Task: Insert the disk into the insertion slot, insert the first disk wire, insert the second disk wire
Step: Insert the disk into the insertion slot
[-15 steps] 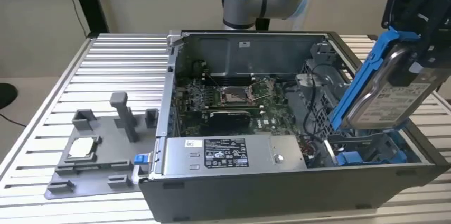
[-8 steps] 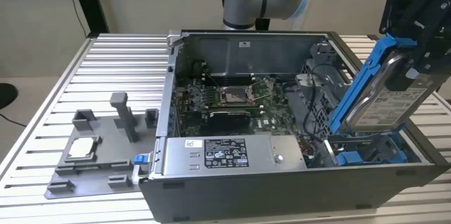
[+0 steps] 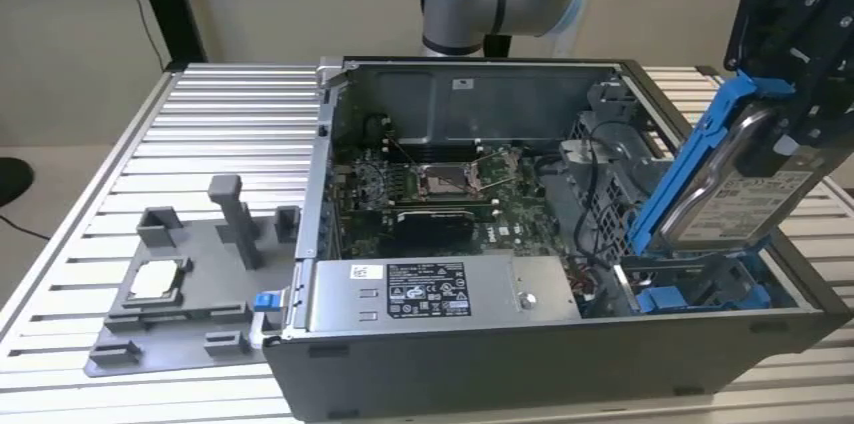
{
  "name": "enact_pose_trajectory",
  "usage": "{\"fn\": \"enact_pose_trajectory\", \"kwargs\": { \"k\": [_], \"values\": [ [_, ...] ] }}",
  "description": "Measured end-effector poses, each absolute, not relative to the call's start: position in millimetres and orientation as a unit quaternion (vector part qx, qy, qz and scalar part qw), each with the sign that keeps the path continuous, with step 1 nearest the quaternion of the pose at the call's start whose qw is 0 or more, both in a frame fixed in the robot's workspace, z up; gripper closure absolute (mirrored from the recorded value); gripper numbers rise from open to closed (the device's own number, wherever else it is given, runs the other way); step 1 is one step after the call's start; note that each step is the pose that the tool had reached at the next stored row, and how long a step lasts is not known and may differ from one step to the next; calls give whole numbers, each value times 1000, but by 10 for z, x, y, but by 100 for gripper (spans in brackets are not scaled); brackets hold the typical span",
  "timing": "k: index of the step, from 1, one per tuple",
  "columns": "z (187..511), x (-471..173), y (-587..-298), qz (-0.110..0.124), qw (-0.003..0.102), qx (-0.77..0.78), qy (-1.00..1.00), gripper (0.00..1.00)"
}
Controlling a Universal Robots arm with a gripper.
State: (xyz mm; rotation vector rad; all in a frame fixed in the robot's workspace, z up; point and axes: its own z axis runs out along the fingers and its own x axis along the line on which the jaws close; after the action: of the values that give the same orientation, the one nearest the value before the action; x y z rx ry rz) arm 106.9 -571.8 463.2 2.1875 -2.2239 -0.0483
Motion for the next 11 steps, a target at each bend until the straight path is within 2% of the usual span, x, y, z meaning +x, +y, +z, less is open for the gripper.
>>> {"fn": "enact_pose_trajectory", "kwargs": {
  "k": [11],
  "values": [
    [4500, 1134, -5719, -16, 10, 701, -713, 100]
  ]
}}
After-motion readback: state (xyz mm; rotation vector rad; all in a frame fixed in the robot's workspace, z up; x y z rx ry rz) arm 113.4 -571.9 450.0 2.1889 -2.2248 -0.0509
